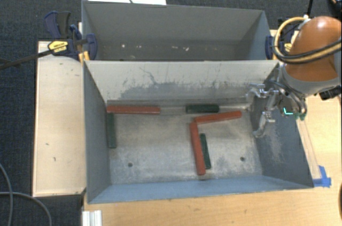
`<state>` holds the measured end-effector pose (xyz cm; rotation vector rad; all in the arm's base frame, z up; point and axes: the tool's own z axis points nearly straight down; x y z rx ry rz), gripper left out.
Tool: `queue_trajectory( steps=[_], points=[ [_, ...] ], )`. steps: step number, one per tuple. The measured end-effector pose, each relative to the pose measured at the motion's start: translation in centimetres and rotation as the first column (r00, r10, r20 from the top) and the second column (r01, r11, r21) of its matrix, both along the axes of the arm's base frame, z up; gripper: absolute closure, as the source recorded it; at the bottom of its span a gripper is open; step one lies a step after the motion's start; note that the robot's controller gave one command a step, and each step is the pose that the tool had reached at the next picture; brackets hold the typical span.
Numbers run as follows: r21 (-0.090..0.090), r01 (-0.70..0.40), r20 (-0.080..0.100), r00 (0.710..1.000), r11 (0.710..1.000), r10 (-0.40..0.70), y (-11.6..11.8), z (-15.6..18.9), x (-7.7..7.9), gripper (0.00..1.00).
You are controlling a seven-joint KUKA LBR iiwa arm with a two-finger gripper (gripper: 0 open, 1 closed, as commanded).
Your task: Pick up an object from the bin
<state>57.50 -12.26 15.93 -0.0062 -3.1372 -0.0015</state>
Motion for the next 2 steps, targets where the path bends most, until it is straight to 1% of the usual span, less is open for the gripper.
queue_trajectory(
  steps=[1, 2],
  points=[
    [0.003, 0.103, 0.002, 0.995, 0.995, -0.103, 9.15, -9.23, 1.49, 0.0],
    [0.0, 0.105, 0.013, 0.994, 0.994, -0.105, 8.6, -8.54, 1.81, 1.0]
  ],
)
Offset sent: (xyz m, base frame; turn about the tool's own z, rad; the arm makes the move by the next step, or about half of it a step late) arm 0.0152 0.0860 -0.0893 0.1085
